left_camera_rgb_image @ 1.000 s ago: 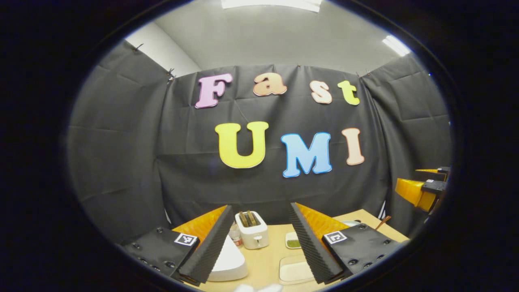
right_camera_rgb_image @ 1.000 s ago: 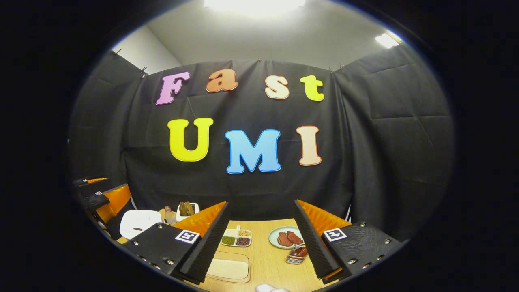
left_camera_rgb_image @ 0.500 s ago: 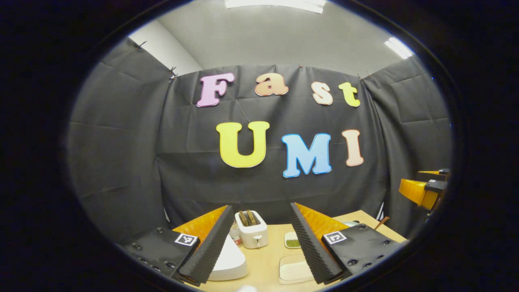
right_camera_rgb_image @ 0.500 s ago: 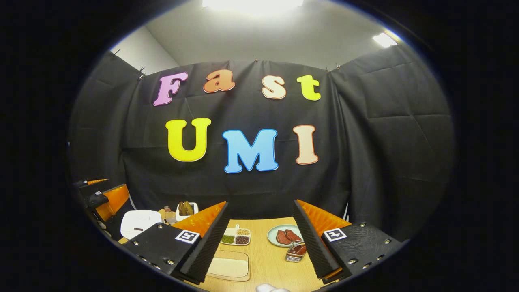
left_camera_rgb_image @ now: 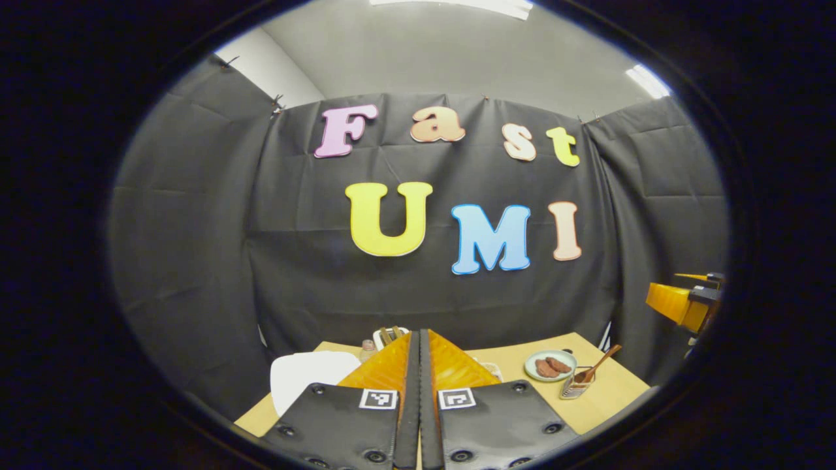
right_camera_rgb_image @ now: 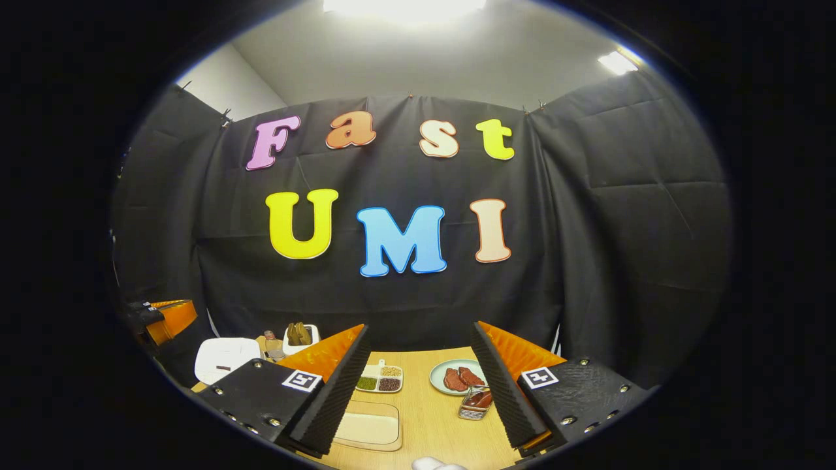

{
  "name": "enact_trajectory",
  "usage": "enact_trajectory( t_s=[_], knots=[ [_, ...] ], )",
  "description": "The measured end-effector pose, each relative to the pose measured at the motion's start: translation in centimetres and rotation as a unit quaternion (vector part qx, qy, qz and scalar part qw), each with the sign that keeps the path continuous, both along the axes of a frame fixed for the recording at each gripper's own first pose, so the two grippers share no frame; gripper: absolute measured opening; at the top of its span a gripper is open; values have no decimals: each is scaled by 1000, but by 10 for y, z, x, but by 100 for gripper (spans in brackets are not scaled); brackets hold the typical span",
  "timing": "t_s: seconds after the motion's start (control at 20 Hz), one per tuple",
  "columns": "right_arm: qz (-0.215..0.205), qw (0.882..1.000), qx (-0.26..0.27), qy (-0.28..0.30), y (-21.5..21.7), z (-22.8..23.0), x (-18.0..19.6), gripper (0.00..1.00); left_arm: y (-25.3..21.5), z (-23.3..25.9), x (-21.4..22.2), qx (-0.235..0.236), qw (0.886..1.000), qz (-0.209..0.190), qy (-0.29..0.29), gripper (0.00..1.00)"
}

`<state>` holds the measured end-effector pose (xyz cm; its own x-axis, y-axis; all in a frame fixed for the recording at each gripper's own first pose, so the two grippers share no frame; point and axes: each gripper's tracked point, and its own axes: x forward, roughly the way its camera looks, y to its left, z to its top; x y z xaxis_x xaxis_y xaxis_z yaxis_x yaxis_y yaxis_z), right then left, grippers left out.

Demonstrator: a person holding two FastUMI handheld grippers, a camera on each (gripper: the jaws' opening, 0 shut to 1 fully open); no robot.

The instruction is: Close the left gripper, press the button to open the rice cooker; take a wooden spoon from the chopstick holder with the right hand, scoop a spoonful of rice and pour it into the rice cooker, then put the wooden spoon back into the chopstick holder.

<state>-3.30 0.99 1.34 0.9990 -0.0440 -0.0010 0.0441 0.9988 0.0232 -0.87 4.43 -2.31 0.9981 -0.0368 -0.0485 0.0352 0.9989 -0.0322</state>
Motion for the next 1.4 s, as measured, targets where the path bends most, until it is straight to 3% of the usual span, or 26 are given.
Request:
enact_trajectory(
  t_s=[0.15, 0.3, 0.65, 1.05, 1.2, 1.4],
  knots=[
    [2, 1000, -1, 7, 0, -4, 1, 95, 18, 1, 14, 13, 1000, 21, -10, 8],
    [3, 1000, -10, 16, 1, -8, 3, 95, 54, -21, 36, 18, 997, 68, 9, 7],
    [5, 998, -40, 41, 0, -18, 5, 95, 140, -152, 86, -25, 977, 177, 119, 7],
    [6, 995, -58, 79, -2, -41, 6, 95, 170, -284, 102, -47, 944, 219, 241, 9],
    [9, 995, -54, 82, -1, -44, 7, 95, 171, -305, 100, -34, 936, 228, 267, 8],
    [18, 994, -47, 96, 4, -57, 8, 95, 171, -306, 103, -19, 935, 229, 270, 9]
  ],
)
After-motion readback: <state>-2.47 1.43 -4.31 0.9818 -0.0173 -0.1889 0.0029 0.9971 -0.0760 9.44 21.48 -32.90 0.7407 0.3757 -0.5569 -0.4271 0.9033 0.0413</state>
